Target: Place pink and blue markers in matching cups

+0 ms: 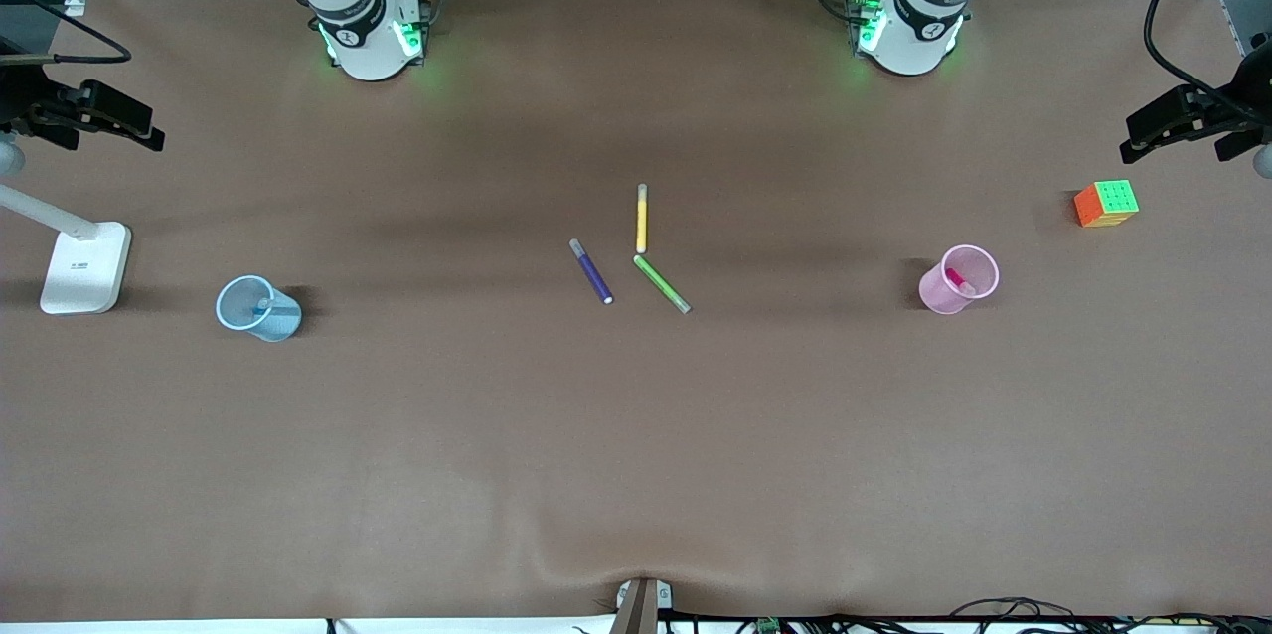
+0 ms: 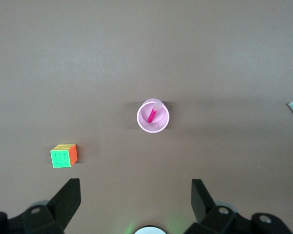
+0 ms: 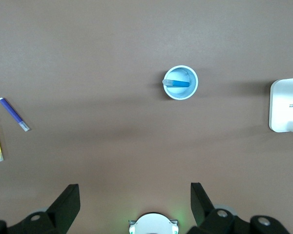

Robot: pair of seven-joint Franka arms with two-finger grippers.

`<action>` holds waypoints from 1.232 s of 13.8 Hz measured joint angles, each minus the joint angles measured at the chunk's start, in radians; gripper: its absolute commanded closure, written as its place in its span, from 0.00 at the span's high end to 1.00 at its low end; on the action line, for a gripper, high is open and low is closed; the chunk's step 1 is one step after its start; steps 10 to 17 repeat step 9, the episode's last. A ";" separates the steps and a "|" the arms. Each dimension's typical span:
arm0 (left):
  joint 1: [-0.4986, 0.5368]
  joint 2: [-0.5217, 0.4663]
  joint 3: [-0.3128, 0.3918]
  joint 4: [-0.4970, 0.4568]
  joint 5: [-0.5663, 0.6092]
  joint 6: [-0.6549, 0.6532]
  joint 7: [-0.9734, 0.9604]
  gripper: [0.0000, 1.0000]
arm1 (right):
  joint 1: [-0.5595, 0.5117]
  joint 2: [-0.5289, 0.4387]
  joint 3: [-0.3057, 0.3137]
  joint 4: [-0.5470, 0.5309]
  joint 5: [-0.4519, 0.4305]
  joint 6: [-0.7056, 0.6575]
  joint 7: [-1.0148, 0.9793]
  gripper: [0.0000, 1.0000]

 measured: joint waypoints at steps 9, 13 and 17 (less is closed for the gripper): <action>0.003 0.004 0.002 -0.002 -0.013 0.000 0.030 1.00 | 0.000 0.001 0.000 -0.001 -0.001 0.021 0.000 1.00; 0.003 0.004 0.002 -0.002 -0.013 0.000 0.030 1.00 | 0.000 0.001 0.000 -0.001 -0.001 0.021 0.000 1.00; 0.003 0.004 0.002 -0.002 -0.013 0.000 0.030 1.00 | 0.000 0.001 0.000 -0.001 -0.001 0.021 0.000 1.00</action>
